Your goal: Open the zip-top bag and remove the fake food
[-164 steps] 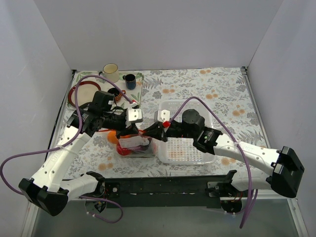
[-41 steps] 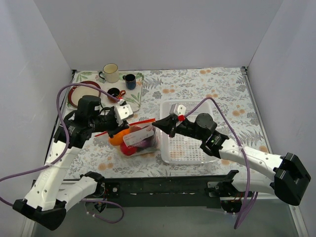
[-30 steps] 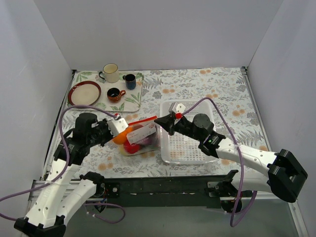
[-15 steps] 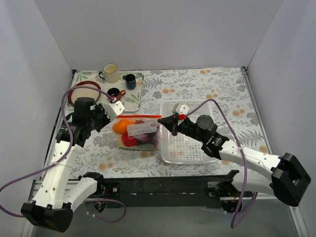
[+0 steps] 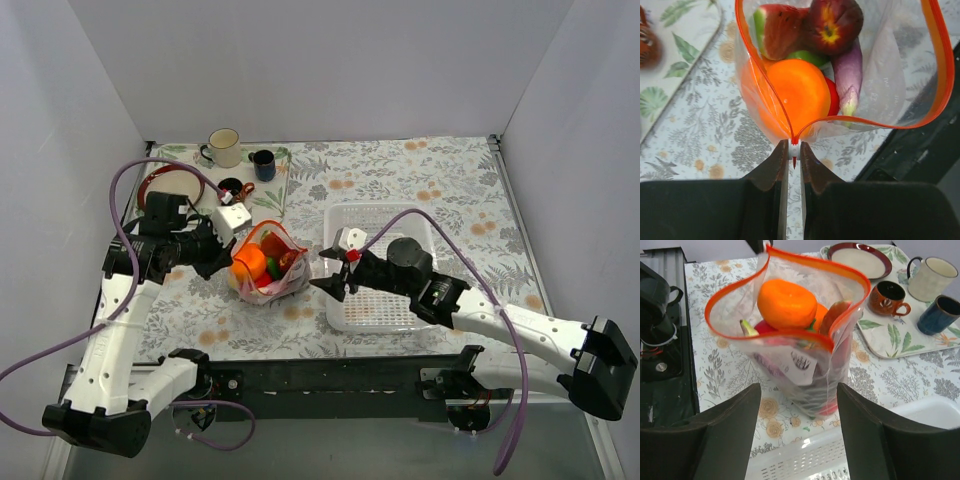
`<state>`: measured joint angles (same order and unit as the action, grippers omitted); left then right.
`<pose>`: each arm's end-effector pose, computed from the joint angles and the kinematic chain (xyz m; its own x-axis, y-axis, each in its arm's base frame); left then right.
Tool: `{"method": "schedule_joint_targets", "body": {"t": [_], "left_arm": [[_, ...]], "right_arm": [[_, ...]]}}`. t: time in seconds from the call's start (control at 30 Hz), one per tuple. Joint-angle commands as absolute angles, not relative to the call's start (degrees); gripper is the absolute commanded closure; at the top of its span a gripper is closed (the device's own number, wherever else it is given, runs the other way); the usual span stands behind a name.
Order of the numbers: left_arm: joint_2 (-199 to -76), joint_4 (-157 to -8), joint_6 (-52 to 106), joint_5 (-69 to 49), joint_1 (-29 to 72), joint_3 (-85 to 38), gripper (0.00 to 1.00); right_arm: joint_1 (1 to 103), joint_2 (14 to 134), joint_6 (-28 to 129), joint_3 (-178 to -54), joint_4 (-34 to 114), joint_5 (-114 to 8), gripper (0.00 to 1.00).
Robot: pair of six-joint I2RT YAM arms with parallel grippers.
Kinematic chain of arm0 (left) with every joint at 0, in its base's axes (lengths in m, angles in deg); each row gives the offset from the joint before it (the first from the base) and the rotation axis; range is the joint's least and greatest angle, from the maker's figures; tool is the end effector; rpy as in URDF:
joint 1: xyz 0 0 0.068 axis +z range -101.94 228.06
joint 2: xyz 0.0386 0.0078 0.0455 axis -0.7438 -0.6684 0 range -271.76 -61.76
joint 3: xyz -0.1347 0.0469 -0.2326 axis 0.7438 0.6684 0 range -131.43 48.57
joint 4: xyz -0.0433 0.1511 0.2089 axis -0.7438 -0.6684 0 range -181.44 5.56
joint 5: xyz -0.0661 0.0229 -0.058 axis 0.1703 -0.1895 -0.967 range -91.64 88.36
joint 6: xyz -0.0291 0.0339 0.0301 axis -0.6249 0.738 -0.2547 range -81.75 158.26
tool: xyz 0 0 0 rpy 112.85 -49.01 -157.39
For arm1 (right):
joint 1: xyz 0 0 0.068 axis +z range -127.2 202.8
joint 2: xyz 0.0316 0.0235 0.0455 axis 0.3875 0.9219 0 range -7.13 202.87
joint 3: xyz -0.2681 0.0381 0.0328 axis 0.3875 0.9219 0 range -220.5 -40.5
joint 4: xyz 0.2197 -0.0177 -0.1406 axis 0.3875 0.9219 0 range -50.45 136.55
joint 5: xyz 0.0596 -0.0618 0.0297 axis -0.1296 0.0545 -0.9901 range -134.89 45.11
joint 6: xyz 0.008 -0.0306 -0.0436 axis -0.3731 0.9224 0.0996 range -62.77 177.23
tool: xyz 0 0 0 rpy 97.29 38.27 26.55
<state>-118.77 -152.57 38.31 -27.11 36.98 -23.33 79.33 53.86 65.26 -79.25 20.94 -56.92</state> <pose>0.1551 -0.0459 0.3709 -0.7859 0.1547 -0.5987 0.4267 0.8364 -0.3441 0.1316 0.2127 0.3003 0.0955 -0.1034 -0.9900 -0.9263 0.3550 -0.1264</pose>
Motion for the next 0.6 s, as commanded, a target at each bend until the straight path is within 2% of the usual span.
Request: {"method": "schedule_joint_targets", "body": {"t": [0.0, 0.13, 0.33, 0.57], "left_arm": [[-116.16, -157.11, 37.99, -31.95, 37.24, -22.53, 1.0], [-116.08, -158.35, 37.9, -33.36, 37.16, -23.41, 1.0], [-115.73, -159.05, 39.22, -34.42, 37.16, -23.33, 1.0], [-114.76, -158.0, 39.22, -35.3, 37.16, -22.53, 1.0]], "right_arm": [[80.89, 53.33, 66.81, -87.06, 20.75, -54.65, 0.32], [84.14, 58.07, 66.9, -93.23, 19.08, -54.47, 0.43], [86.43, 69.3, 65.76, -103.41, 24.5, -57.19, 0.52], [88.28, 74.61, 64.0, -100.98, 26.54, -58.52, 0.69]]}}
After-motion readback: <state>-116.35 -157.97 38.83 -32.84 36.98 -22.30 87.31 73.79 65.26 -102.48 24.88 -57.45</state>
